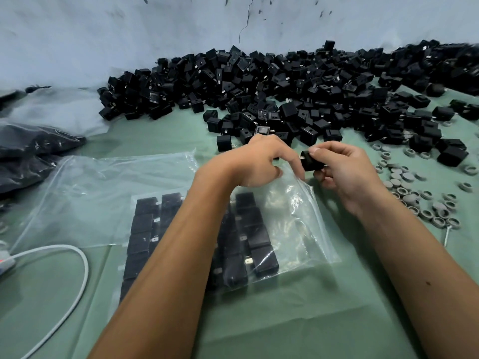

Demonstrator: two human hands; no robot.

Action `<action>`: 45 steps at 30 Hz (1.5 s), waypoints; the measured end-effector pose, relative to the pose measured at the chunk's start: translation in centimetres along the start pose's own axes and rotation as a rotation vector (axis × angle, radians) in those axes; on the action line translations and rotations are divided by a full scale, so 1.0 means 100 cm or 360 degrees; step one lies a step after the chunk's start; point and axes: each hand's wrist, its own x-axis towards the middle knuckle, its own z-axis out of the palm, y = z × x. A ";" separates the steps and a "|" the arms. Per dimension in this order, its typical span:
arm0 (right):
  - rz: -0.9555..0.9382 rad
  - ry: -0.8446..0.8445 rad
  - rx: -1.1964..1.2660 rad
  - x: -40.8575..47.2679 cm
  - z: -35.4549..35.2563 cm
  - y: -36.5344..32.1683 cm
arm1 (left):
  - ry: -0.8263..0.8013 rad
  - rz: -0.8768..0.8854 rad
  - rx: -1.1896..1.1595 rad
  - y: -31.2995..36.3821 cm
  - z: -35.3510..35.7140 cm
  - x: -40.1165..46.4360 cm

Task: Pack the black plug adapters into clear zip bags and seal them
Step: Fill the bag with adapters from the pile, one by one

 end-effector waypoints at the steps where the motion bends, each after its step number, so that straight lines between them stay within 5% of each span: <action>1: 0.0009 -0.0030 -0.0007 0.000 0.000 0.000 | 0.0032 0.0025 -0.0011 -0.003 -0.002 0.000; 11: 0.0001 -0.0871 -0.0413 -0.011 -0.013 -0.006 | 0.0307 0.0180 -0.0168 -0.009 -0.014 -0.008; 18: -0.0143 -0.1109 -0.0585 -0.024 -0.004 -0.007 | 0.0400 0.0210 -0.0169 -0.006 -0.011 -0.005; 24: -0.0500 -0.0882 -0.0883 -0.026 0.003 -0.010 | 0.0428 0.0133 -0.0278 -0.007 -0.012 -0.002; 35: -0.0353 -0.0710 -0.0707 -0.021 0.010 -0.001 | 0.0152 -0.0492 -0.0276 -0.054 -0.030 -0.035; 45: -0.0421 -0.0569 -0.0707 -0.028 0.027 0.016 | 0.0054 -0.0652 -0.0405 -0.069 -0.037 -0.045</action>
